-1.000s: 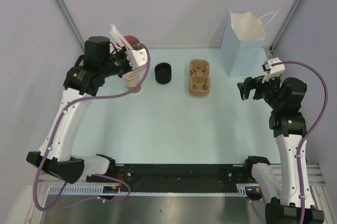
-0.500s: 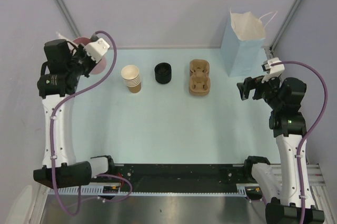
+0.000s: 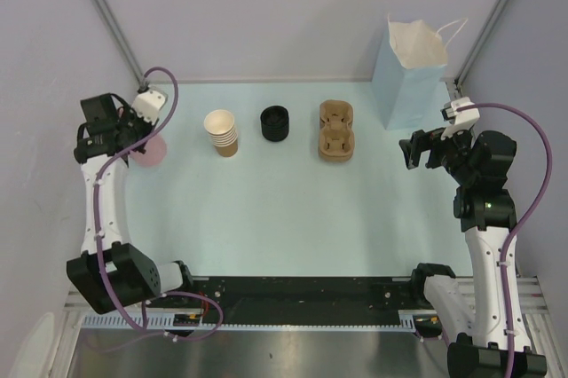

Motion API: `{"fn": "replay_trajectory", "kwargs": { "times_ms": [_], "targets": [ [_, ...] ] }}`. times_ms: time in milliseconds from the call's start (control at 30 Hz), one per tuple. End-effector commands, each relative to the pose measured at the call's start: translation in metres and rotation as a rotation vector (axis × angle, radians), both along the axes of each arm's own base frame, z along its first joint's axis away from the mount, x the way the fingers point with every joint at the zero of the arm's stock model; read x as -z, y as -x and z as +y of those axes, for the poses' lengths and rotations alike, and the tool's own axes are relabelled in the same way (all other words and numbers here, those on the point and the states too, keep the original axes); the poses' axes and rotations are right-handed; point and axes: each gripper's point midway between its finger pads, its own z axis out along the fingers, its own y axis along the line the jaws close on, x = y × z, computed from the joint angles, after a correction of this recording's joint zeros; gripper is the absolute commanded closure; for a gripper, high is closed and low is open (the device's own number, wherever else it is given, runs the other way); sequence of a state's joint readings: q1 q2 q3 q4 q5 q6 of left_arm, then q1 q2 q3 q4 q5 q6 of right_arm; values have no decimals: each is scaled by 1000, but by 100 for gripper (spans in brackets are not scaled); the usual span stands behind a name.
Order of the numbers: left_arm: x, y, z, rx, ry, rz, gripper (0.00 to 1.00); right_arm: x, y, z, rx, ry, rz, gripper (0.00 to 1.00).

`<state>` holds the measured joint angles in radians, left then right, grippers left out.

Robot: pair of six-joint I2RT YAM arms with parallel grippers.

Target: Pack the takeout coffee

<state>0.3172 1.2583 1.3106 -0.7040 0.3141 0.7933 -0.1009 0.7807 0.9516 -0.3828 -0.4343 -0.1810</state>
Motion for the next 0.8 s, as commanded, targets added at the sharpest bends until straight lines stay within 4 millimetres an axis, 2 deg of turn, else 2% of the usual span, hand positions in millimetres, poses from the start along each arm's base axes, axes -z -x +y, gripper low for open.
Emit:
{"fn": "replay_trajectory", "kwargs": {
  "times_ms": [0,167,500,767],
  "targets": [
    [-7,-14,11,-51,-8,-113,100,-14,0,2,-12,7,-55,0],
    [20,-19,19,-80,7,-73,100,-14,0,2,-12,7,-56,0],
    [55,-25,25,-91,24,-15,100,-15,1,2,-12,8,-58,0],
    [67,-31,29,-106,31,0,100,-15,2,1,-12,6,-60,0]
  ]
}}
